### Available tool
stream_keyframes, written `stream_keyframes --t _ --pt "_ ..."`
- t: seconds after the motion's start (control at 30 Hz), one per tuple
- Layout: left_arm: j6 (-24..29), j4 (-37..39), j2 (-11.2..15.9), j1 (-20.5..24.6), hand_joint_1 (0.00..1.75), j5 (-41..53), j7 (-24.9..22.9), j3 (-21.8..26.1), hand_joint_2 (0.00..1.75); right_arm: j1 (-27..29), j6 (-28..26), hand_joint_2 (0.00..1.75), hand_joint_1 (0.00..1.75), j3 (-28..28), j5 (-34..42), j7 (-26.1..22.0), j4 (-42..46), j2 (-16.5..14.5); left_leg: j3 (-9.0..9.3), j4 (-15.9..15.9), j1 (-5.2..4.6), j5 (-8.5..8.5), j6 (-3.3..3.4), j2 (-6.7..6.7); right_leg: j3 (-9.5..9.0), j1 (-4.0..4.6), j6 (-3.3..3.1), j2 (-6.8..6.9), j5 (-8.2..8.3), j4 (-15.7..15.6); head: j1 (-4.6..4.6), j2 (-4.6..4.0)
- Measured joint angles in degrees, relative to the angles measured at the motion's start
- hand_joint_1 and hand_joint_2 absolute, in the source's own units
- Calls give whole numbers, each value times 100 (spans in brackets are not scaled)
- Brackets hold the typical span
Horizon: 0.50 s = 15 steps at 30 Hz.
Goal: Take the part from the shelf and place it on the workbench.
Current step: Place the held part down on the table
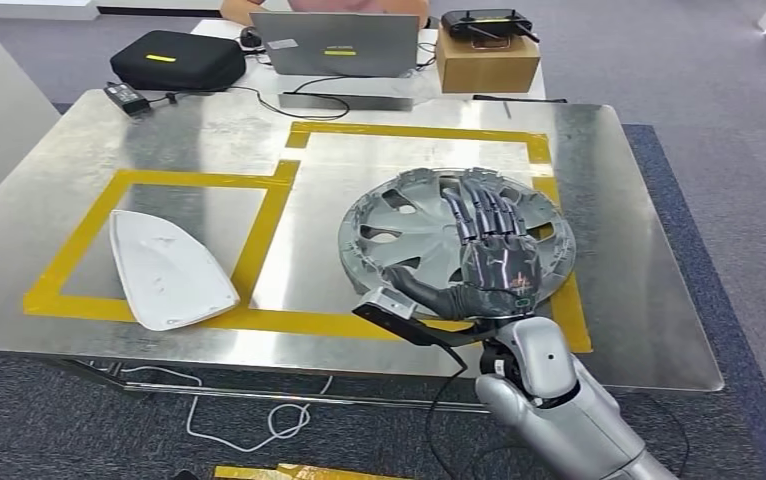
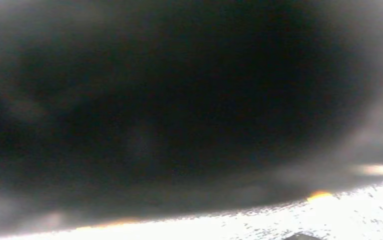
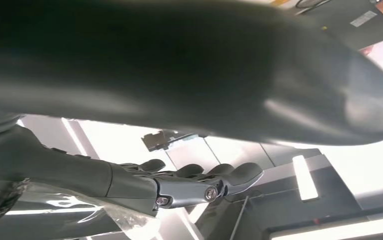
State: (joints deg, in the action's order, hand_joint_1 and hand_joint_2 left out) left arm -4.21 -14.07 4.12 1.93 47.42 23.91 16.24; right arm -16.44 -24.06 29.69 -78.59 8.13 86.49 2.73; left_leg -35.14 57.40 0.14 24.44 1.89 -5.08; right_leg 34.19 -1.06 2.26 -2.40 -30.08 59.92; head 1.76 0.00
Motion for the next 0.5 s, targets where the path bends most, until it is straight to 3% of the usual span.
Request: stream_keyframes --t 0.1,0.13,0.17,0.2,0.27,0.33,0.43,0.5 --pt "-3 15 4 -17 0 -2 -7 0 0 9 11 0 0 12 3 7 7 9 -14 -43 15 -33 21 89 405 15 26 173 -592 997 -37 0" --pt "-4 23 3 -25 0 -2 -8 0 0 24 14 0 0 17 4 9 6 14 -27 -42 15 -39 14 113 510 12 35 191 -704 1289 -38 0" --pt "-5 30 3 -30 0 -2 -8 0 0 38 15 0 0 22 5 11 5 19 -41 -41 16 -49 3 129 521 10 40 196 -704 1385 -38 0" --pt "-5 36 2 -32 0 -2 -9 0 0 46 16 0 0 27 5 11 5 23 -52 -41 19 -61 -13 138 409 6 41 197 -593 1243 -39 0" --pt "-5 43 -3 -29 0 -2 -10 0 0 45 17 0 0 34 5 11 4 28 -70 -37 25 -91 -58 138 -91 -4 31 176 -273 418 -39 0" --pt "-5 44 -2 -27 0 -1 -17 0 0 39 19 0 0 42 5 11 5 29 -90 -32 23 -133 -123 125 -476 9 -15 121 -94 -203 -37 0" --pt "-5 52 8 -35 0 1 -24 0 0 35 24 0 0 47 13 13 5 32 -129 -33 36 -211 -248 91 -485 30 -130 108 -25 -293 -38 0" --pt "-4 61 9 -44 0 2 -24 0 0 32 31 0 0 49 20 13 5 32 -205 95 46 -57 -315 178 -422 20 -243 165 47 -311 -25 0"
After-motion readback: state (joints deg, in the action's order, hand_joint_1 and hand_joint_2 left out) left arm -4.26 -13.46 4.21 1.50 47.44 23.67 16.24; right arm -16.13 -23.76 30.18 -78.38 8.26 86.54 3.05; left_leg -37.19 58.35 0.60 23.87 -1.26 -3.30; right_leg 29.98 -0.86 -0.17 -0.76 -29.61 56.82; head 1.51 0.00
